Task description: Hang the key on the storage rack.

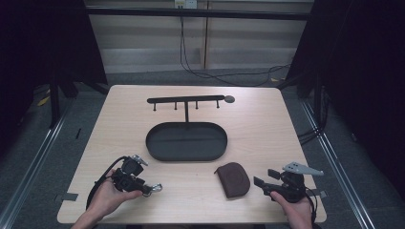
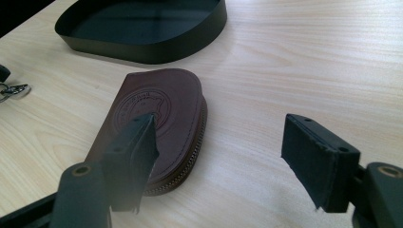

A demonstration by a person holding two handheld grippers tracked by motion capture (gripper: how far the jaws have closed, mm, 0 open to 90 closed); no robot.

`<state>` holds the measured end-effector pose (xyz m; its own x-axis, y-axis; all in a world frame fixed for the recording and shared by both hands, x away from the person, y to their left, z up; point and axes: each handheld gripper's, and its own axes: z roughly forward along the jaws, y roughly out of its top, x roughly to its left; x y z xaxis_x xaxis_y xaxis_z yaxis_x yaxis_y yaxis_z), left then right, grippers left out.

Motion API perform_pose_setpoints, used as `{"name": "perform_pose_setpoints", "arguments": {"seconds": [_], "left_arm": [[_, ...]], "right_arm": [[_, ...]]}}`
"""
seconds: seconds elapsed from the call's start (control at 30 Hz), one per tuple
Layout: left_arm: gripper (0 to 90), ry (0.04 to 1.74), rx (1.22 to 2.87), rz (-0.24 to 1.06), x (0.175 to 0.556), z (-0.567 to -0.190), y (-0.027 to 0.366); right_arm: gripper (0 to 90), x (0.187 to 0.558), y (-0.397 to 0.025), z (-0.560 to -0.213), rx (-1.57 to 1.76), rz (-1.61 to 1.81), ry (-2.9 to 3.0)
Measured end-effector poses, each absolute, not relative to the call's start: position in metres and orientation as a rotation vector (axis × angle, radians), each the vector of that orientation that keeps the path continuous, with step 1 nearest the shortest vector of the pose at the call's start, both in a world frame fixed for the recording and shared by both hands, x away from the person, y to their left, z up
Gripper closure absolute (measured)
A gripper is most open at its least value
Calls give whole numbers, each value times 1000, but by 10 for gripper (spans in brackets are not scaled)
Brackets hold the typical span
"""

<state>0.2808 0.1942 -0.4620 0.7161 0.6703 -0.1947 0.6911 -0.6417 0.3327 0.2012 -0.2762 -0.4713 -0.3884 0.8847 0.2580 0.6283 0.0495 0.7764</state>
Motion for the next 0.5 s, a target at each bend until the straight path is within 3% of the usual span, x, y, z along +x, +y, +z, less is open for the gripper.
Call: {"name": "perform_pose_setpoints", "arguments": {"seconds": [0.2,0.5], "left_arm": [[660,1033,2579,-109,282,-465,191],[850,970,2599,-157,281,-463,189]], "right_arm": [[276,201,-276,-472,1536,1259,2042],[272,202,-274,-472,1531,1244,2058]]}}
